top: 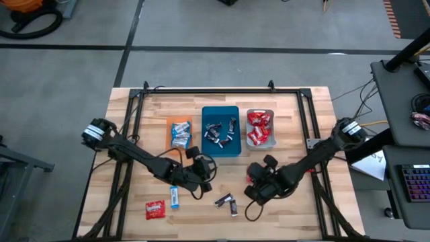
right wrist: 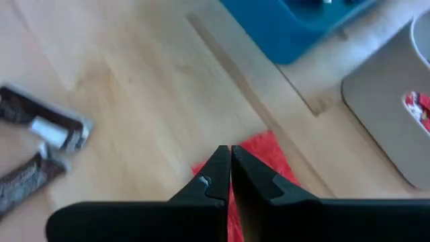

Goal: Sort candy
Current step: Put the red candy into the gray bin

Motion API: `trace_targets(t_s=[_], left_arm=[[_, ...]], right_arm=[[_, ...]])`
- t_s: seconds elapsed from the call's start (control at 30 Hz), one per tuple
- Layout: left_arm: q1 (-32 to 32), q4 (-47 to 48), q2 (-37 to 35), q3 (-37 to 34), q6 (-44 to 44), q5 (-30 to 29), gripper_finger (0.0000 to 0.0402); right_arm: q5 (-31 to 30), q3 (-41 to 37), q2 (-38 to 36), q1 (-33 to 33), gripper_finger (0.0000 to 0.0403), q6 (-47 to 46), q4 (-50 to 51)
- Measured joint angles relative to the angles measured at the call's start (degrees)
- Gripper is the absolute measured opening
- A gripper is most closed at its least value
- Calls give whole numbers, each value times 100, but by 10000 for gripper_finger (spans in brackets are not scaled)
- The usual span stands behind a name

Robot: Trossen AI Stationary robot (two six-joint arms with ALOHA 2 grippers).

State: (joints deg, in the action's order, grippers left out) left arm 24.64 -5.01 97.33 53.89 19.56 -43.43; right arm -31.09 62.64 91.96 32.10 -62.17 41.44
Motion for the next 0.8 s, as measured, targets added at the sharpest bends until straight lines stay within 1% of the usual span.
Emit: trace_targets(t_s=[0.13,0.23,0.3,0.4,0.47,0.57,0.67,0.8], left_arm=[[0,-761,275,0,-319,-5,91],[-9,-1567,553,0,-698,-7,77],[-22,-2187,775,0,-961,22,61],[-49,-2955,1061,18,-1241,56,22],[-102,-3100,1191,102,-1300,64,6],[-210,-3085,1391,326,-1370,62,7],[-318,-3043,1677,595,-1593,137,2],[-445,-3052,2093,1087,-1812,408,1]], right_arm=[[350,-292,-436,0,9,222,174],[420,-673,-901,-7,9,188,203],[419,-975,-1203,-7,9,78,201],[422,-1438,-1638,-7,9,-169,179],[420,-1693,-1884,-7,9,-323,150],[413,-1914,-2181,-15,9,-447,195],[415,-1986,-2381,-15,9,-457,187],[411,-1992,-2463,-15,9,-432,189]])
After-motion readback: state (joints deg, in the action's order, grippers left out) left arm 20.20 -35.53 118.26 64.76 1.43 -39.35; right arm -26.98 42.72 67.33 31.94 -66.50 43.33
